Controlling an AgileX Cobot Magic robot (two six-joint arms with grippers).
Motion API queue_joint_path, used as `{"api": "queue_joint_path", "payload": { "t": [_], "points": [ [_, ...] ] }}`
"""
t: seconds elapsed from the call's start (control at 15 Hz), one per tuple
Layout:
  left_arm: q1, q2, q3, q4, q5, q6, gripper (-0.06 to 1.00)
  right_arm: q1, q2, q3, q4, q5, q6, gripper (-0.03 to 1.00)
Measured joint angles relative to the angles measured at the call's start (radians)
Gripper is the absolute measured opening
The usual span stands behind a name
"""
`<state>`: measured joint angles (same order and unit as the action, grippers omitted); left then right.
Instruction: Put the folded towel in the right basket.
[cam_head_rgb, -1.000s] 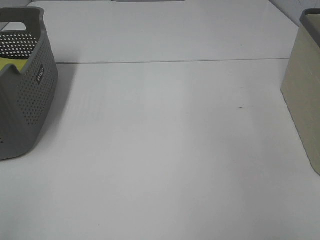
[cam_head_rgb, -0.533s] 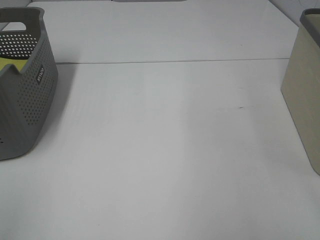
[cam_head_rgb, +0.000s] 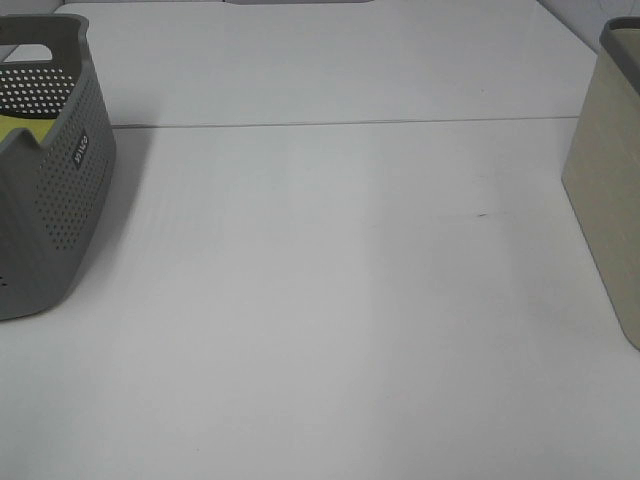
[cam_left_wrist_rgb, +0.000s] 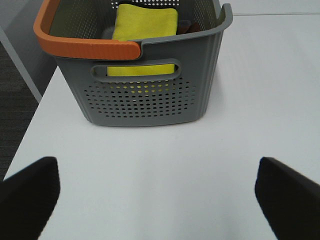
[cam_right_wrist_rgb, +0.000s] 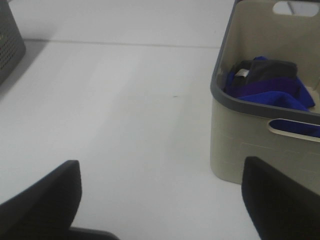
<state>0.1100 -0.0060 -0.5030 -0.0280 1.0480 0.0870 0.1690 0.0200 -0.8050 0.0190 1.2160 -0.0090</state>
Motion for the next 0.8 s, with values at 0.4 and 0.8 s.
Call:
{"api": "queue_joint_path", "payload": {
  "t": [0.4,0.8],
  "points": [
    [0.0,0.0,0.0,0.0,0.0,0.0,0.99,0.0,-0.026,0.156,-0.078,0.007,-0.024,0.84],
    [0.0,0.0,0.0,0.0,0.0,0.0,0.99,0.0,-0.024,0.333,-0.071,-0.078,-0.023,0.83]
  ]
}}
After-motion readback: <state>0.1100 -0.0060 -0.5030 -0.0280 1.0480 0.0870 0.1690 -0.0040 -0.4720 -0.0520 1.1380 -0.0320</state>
